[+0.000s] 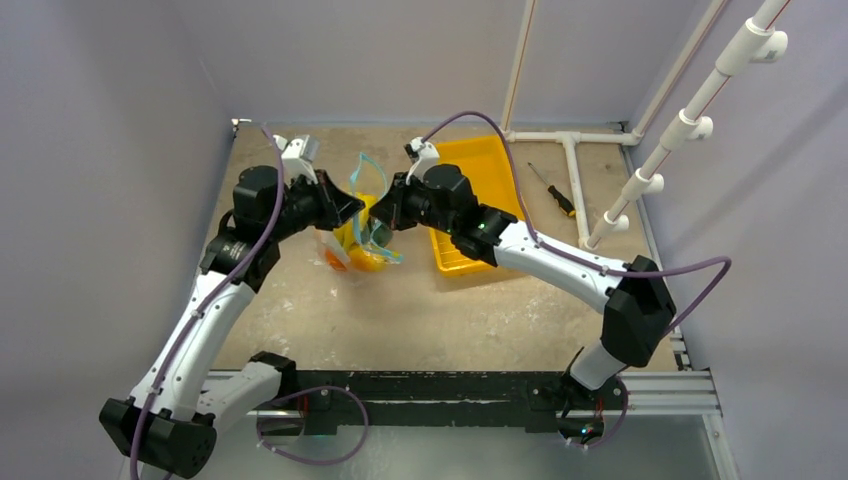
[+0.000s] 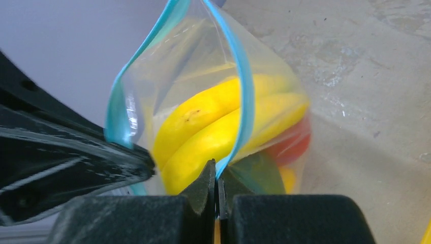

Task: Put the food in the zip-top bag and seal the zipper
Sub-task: Adjust the zipper food storage bag at the center of the board.

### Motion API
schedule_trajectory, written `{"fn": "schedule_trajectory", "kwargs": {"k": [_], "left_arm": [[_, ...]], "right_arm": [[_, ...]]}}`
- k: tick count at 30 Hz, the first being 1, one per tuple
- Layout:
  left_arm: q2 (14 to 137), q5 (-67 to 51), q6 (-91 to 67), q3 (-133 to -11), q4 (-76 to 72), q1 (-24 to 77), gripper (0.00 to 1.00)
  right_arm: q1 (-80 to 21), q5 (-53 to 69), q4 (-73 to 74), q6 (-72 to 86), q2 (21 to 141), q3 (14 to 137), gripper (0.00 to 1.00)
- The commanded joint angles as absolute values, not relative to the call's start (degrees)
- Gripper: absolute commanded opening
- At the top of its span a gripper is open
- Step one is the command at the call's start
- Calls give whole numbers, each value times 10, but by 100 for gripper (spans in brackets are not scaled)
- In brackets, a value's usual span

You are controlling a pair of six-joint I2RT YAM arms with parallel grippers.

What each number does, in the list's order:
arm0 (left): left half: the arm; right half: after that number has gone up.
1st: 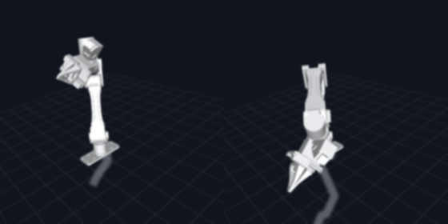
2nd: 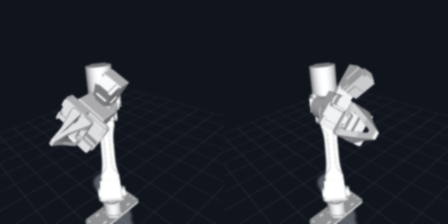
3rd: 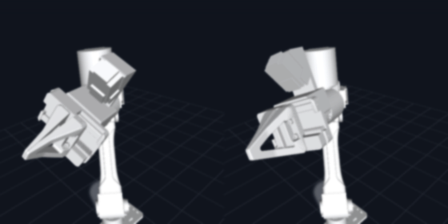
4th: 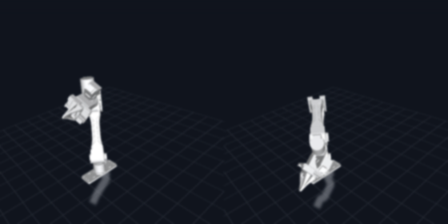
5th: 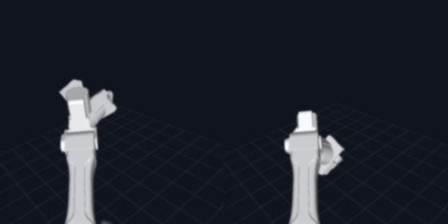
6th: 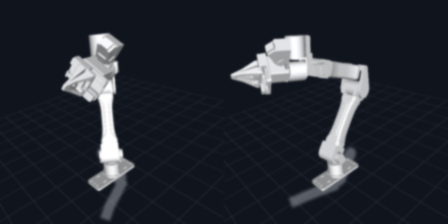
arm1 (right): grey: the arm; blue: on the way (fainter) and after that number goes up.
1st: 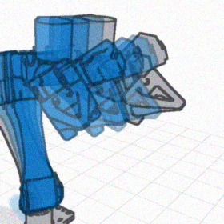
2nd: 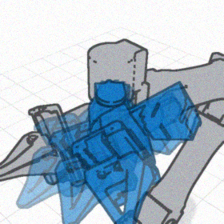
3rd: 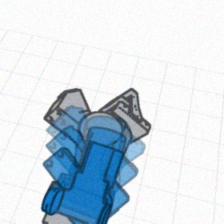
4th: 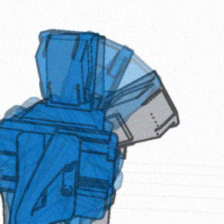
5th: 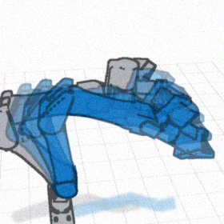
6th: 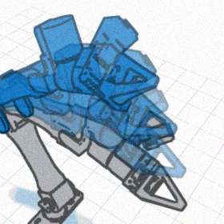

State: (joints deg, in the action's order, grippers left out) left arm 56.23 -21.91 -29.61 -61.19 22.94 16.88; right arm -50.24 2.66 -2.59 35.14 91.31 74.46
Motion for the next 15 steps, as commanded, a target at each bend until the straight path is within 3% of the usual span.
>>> {"fn": "schedule_trajectory", "kwargs": {"k": [1, 15], "left_arm": [[582, -249, -326, -544, 178, 168, 0], [569, -242, -329, -516, 186, 167, 0]], "right_arm": [[-506, 75, -64, 371, 919, 735, 0], [-511, 96, -50, 326, 938, 761, 0]]}}
